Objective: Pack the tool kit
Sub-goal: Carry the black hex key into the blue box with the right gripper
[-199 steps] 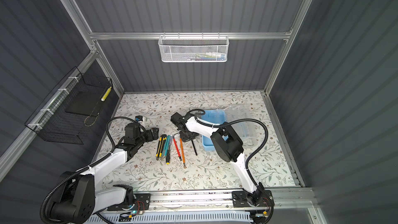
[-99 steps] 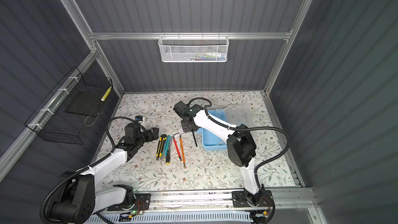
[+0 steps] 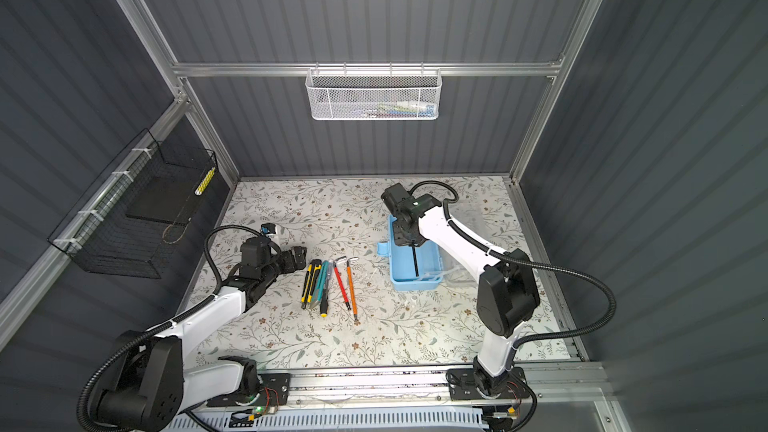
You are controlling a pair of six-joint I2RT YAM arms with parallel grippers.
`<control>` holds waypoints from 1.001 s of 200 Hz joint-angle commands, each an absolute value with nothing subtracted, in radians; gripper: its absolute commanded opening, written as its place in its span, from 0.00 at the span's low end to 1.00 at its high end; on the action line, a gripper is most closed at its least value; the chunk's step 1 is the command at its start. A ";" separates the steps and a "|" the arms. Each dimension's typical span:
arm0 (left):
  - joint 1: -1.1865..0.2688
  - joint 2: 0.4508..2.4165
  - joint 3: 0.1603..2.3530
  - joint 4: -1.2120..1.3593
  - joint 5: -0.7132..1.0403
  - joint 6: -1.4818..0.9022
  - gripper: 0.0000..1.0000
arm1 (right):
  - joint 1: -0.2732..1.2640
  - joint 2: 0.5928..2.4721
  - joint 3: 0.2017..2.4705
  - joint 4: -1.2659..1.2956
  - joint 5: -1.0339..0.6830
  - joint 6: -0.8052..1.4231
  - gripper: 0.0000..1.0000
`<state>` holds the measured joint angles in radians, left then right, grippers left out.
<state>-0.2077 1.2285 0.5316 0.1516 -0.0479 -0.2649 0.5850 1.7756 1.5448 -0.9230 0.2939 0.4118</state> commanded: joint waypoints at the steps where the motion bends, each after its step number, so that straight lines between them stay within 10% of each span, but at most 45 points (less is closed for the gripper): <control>1: -0.202 1.223 0.535 0.144 -0.044 -0.262 1.00 | 0.573 1.777 1.524 -0.888 0.308 0.387 0.00; 200: -0.202 1.216 0.531 0.147 -0.043 -0.263 1.00 | 0.537 2.021 1.540 -0.755 0.265 0.393 0.00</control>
<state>-0.2077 1.2285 0.5316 0.1516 -0.0479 -0.2649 0.5392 2.0098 1.5200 -0.7635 0.2565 0.3885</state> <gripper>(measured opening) 0.996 0.092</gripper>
